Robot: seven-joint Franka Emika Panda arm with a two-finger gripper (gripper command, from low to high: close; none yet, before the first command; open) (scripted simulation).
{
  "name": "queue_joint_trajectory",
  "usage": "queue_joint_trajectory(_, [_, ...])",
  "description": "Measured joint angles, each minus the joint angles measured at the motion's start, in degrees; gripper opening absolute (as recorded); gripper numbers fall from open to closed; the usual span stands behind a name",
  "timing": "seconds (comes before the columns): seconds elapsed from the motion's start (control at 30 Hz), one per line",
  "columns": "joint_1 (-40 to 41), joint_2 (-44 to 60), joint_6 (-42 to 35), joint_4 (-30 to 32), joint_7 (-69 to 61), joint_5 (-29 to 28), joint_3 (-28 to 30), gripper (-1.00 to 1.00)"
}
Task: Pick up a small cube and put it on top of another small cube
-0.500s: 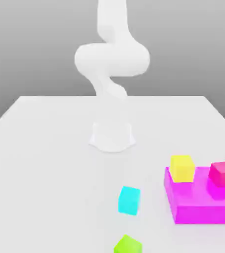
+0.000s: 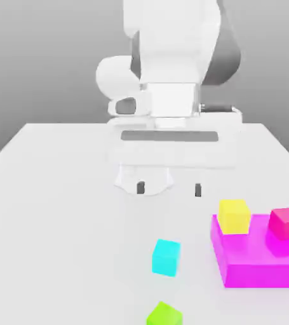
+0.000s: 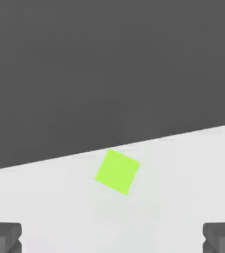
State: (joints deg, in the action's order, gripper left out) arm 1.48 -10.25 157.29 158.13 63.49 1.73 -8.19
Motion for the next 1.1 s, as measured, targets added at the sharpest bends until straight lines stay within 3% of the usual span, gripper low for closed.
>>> queue_joint_trajectory(0.13, [-0.19, 9.38, 6.72, 5.62, 5.46, -1.68, -0.82, 0.0])
queue_joint_trajectory(0.37, [-5.25, 24.04, 18.57, 3.96, 11.24, -8.78, 5.76, 0.0])
queue_joint_trajectory(0.4, [-5.74, 25.12, 19.46, 3.78, 11.41, -8.99, 6.31, -1.0])
queue_joint_trajectory(0.63, [-5.82, 24.89, 19.33, 3.81, 11.63, -9.2, 6.39, -1.0])
queue_joint_trajectory(0.87, [-3.73, 11.64, 8.5, 6.21, 6.63, -2.46, 2.52, -1.0])
queue_joint_trajectory(1.1, [-1.75, 14.55, -0.59, -5.77, -6.78, -2.02, 2.37, -1.0])
